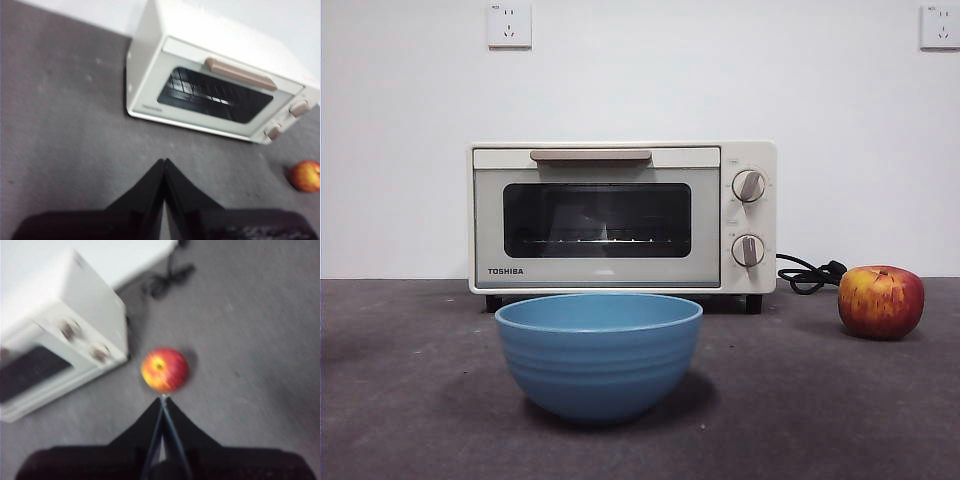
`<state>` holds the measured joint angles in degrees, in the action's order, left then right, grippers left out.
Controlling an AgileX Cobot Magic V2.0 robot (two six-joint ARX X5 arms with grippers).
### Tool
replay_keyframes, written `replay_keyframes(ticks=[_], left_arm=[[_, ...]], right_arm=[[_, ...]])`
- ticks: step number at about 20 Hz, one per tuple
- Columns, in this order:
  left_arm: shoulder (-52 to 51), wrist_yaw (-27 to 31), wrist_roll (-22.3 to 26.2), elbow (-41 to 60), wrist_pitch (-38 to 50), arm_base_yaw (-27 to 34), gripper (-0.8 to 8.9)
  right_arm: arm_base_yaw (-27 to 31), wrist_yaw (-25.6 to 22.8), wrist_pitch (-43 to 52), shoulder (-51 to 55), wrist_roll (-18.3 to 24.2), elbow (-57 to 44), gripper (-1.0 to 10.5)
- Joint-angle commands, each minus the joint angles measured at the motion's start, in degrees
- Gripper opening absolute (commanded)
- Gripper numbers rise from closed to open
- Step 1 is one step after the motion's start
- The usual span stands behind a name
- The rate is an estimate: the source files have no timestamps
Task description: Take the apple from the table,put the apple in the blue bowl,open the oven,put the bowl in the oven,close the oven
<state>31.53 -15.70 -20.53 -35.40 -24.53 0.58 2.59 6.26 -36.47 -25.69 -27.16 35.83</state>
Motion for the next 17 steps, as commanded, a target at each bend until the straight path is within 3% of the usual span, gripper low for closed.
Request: replay_keyframes(ticks=[1,8,13,17], left_arm=[[5.4,-2.0,-0.3,-4.4,-2.6,-0.1,-0.04],[18.3,-6.9,1.7,-15.6,-14.6,-0.2,-0.04],[23.6,-10.4,5.9,-17.9,-19.8,-0.2,-0.04],[24.9,-10.2,9.6,-17.9,-23.5,-0.2,-0.04]], right_arm=[[0.0,0.6,-4.5,-6.9,6.6,4.8,0.0],[0.0,0.9,-7.6,-19.4,7.0,15.3,0.0],[0.0,13.2,-7.6,-30.5,14.0,24.1,0.0],[-2.8,14.3,-11.1,-43.1,18.3,31.5,0.0]])
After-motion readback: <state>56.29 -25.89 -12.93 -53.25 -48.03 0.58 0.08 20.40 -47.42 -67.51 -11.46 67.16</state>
